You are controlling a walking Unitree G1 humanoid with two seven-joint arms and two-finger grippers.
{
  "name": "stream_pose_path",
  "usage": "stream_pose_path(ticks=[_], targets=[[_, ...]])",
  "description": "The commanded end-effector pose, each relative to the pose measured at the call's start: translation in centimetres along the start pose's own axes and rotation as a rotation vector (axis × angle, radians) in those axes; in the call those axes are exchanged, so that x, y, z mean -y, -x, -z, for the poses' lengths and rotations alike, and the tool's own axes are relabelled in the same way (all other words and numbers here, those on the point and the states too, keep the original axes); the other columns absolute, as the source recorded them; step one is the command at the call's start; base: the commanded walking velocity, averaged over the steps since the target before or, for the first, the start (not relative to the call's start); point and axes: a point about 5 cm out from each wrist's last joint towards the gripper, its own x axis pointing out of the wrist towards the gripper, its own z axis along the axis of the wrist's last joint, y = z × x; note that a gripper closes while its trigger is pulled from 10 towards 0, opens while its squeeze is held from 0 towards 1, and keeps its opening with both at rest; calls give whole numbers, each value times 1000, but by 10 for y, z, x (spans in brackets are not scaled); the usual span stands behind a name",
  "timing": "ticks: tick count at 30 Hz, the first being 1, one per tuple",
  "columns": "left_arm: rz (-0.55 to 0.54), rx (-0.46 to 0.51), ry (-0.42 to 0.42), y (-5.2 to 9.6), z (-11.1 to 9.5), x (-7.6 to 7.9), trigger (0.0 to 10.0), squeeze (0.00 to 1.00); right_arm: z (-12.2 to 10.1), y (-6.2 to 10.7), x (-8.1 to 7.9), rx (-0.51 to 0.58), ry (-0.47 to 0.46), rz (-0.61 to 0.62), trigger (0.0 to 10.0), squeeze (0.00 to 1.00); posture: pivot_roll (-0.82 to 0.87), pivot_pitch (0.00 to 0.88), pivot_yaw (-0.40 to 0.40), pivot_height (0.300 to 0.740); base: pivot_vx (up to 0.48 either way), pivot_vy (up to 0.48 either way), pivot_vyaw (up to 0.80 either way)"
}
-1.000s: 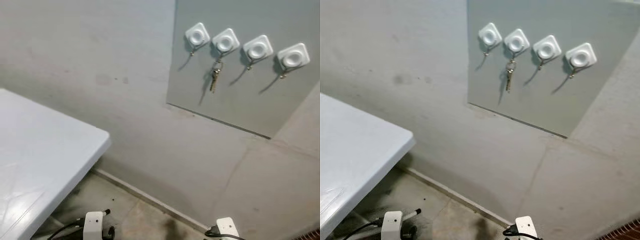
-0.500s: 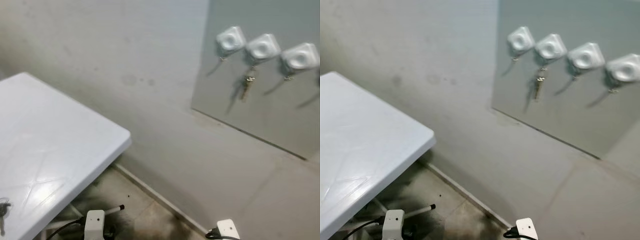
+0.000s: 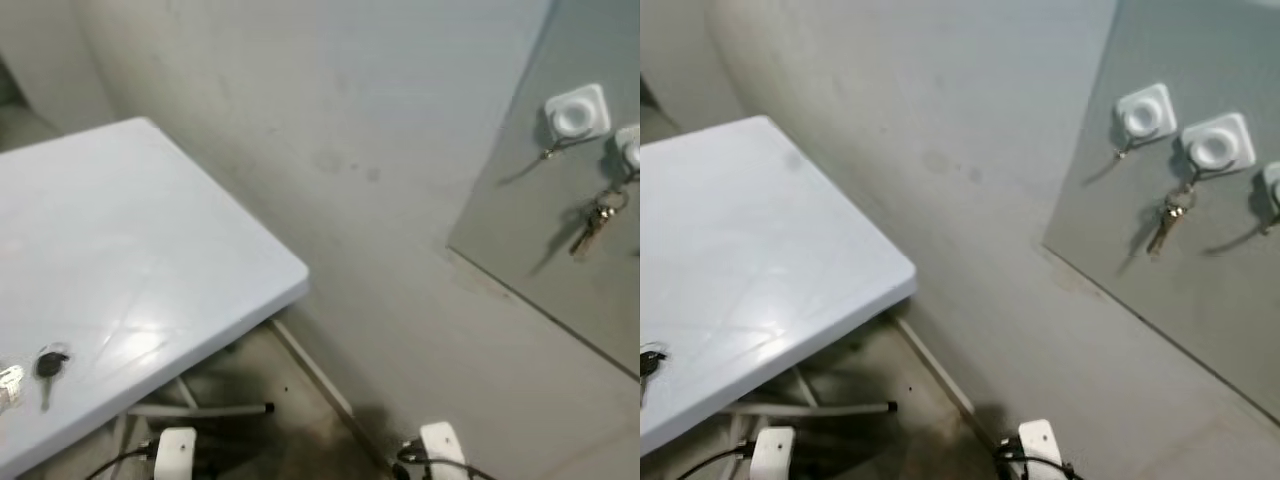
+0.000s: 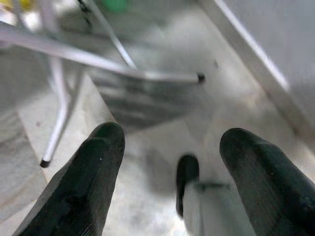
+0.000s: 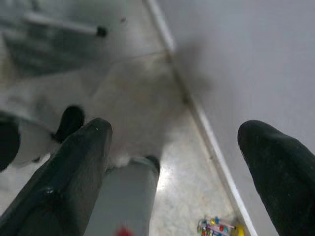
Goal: Hang keys on a hook
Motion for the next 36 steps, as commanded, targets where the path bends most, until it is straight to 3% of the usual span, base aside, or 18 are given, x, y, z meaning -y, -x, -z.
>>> stream_pose_path(ticks=[1,18,21,36], targets=[[14,-25,-1,2,7,2,10000,0,3,1,3,-13,1,5,10000,0,-89,0,-6,728,0,0,800],[8,-51,60,3,12,4,10000,0,3,1,6,-19,36,4,10000,0,-83,0,-17,728,0,0,800],[10,-53,66,3,12,4,10000,0,3,2,6,-16,2,7,10000,0,-80,0,-22,728,0,0,800],[9,-53,89,3,13,4,10000,0,3,2,7,-8,-13,5,10000,0,-78,0,-24,728,0,0,0]])
